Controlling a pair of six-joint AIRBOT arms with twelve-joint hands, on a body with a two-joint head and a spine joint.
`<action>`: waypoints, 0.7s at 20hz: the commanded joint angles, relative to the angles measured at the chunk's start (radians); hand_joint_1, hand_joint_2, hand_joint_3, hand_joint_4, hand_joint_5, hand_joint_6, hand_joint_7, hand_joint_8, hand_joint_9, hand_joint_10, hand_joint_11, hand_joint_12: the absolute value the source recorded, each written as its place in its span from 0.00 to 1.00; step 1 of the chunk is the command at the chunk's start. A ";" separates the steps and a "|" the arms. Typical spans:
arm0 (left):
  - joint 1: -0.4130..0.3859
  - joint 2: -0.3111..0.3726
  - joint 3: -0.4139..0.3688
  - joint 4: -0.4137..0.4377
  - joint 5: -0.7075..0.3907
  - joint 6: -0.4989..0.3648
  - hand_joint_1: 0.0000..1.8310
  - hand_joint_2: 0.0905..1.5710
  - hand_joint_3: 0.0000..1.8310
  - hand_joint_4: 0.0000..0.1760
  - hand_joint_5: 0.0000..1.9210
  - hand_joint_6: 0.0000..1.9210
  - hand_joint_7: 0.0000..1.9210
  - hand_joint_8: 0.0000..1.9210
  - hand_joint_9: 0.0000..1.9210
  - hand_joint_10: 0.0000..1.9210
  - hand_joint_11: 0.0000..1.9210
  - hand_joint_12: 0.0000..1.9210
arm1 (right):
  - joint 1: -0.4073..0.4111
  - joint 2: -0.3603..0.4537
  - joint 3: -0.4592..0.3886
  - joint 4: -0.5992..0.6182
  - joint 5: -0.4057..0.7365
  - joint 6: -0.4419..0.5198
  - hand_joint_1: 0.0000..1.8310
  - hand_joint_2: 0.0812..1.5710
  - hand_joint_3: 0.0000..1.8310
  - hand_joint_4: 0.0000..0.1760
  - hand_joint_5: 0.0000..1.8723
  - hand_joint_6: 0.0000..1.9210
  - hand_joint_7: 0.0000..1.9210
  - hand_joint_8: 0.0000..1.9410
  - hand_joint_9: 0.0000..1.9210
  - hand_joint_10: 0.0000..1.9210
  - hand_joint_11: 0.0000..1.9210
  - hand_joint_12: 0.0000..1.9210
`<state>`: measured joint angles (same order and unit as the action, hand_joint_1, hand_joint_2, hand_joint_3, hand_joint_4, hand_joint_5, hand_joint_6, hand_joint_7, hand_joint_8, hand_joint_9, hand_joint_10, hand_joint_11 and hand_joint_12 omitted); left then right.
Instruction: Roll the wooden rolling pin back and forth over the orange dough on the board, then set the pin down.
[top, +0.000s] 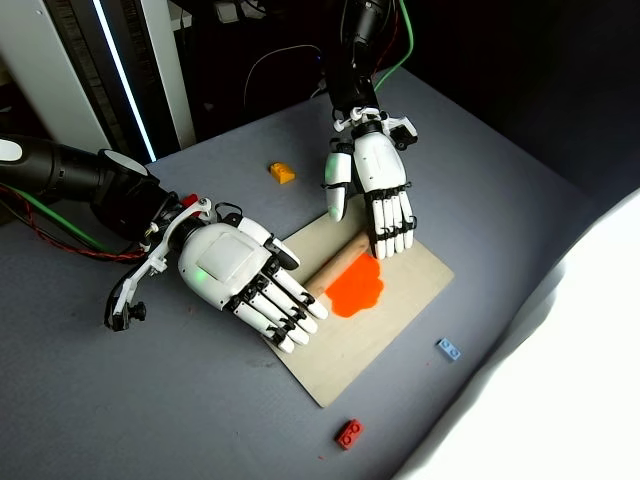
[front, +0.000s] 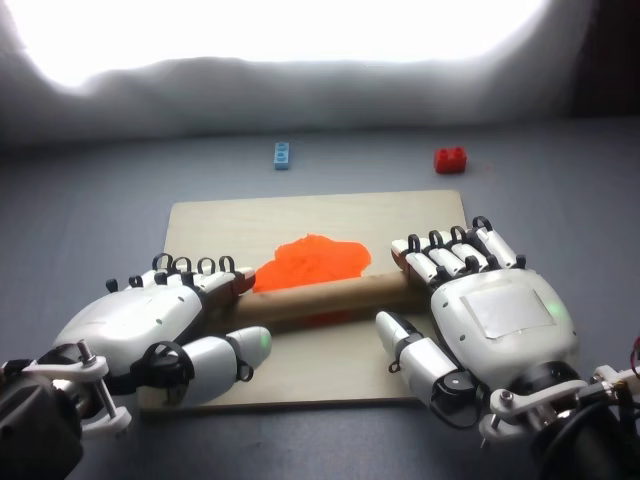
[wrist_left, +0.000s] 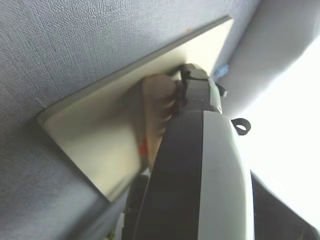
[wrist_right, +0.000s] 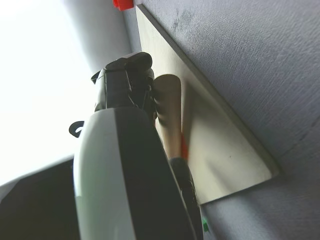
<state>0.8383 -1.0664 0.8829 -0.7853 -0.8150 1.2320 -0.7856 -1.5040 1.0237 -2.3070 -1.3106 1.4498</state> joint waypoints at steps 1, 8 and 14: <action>-0.002 0.009 -0.004 0.032 -0.058 -0.005 0.00 0.93 0.00 0.00 0.09 0.00 0.12 0.00 0.10 0.00 0.00 0.15 | -0.001 0.007 -0.004 -0.084 -0.095 -0.002 0.00 0.90 0.00 0.00 0.17 0.00 0.19 0.00 0.16 0.00 0.00 0.42; -0.002 0.017 -0.019 0.032 -0.045 -0.007 0.00 0.93 0.00 0.00 0.09 0.00 0.12 0.00 0.11 0.00 0.00 0.16 | -0.011 0.010 -0.025 -0.084 -0.099 -0.005 0.00 0.91 0.00 0.00 0.17 0.00 0.19 0.00 0.17 0.00 0.00 0.46; 0.075 -0.017 -0.030 0.066 -0.138 -0.035 0.00 0.93 0.00 0.00 0.10 0.00 0.13 0.00 0.12 0.00 0.00 0.18 | -0.029 0.017 -0.035 -0.084 -0.096 -0.006 0.00 0.91 0.00 0.00 0.17 0.00 0.18 0.00 0.17 0.00 0.00 0.45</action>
<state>0.9192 -1.0843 0.8589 -0.7296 -0.9157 1.2015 -0.8177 -1.4906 0.9905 -2.3047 -1.3167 1.4422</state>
